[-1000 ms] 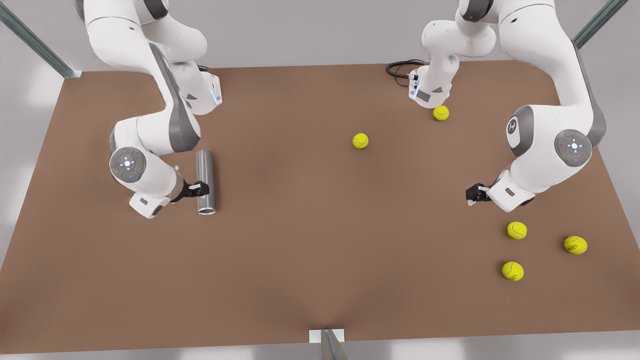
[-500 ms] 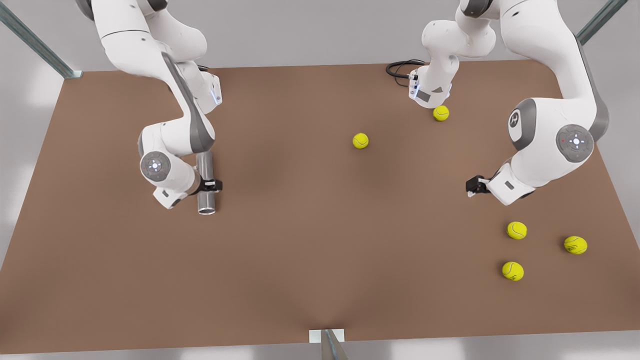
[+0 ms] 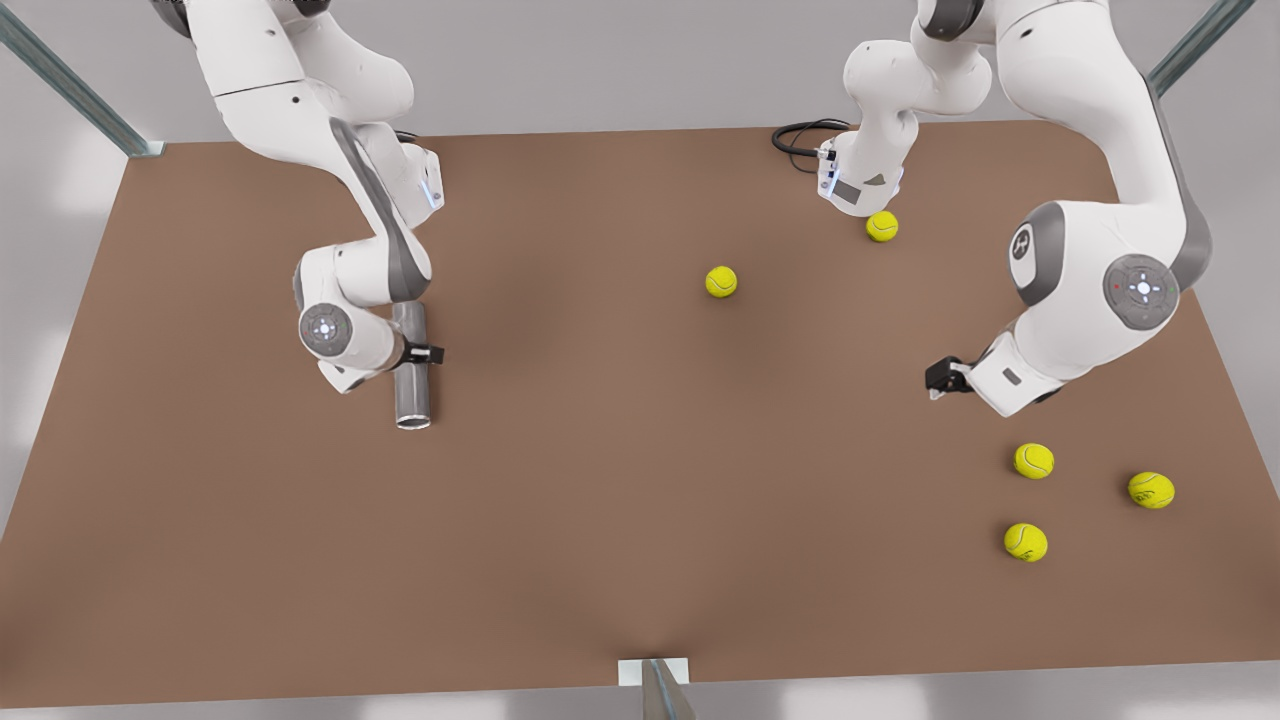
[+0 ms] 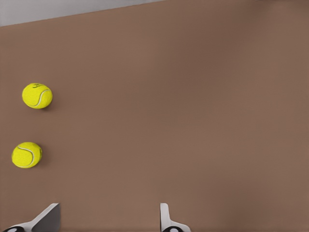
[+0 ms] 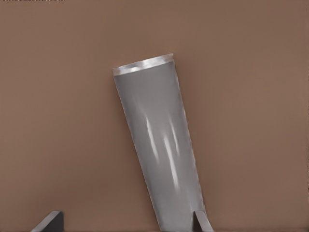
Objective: Put the tennis tube upright
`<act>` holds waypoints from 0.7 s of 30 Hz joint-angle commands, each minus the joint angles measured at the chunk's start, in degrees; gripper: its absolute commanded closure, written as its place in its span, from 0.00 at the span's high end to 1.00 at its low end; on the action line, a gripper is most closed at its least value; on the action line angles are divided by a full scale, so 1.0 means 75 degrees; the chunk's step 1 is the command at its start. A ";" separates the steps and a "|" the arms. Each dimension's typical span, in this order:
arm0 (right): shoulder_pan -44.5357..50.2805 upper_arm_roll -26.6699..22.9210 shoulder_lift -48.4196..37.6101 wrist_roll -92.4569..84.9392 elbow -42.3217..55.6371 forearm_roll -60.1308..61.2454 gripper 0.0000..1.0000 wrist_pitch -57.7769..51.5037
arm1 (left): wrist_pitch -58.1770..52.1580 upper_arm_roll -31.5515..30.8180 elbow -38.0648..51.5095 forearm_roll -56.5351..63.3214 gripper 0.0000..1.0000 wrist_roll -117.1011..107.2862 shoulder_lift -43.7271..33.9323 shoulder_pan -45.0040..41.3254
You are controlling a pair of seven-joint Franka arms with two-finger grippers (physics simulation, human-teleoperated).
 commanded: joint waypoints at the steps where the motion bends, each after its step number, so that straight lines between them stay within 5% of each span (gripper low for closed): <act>1: -0.0171 -0.0003 0.0079 0.0322 -0.0045 0.0009 1.00 0.0384 | 0.0072 0.0002 -0.0008 -0.0024 1.00 -0.0125 0.0012 0.0001; 21: -0.0453 0.0009 0.1310 -0.0862 -0.0983 -0.0026 1.00 0.1896 | 0.0342 -0.0010 -0.0032 -0.0071 1.00 -0.0125 0.0481 -0.0011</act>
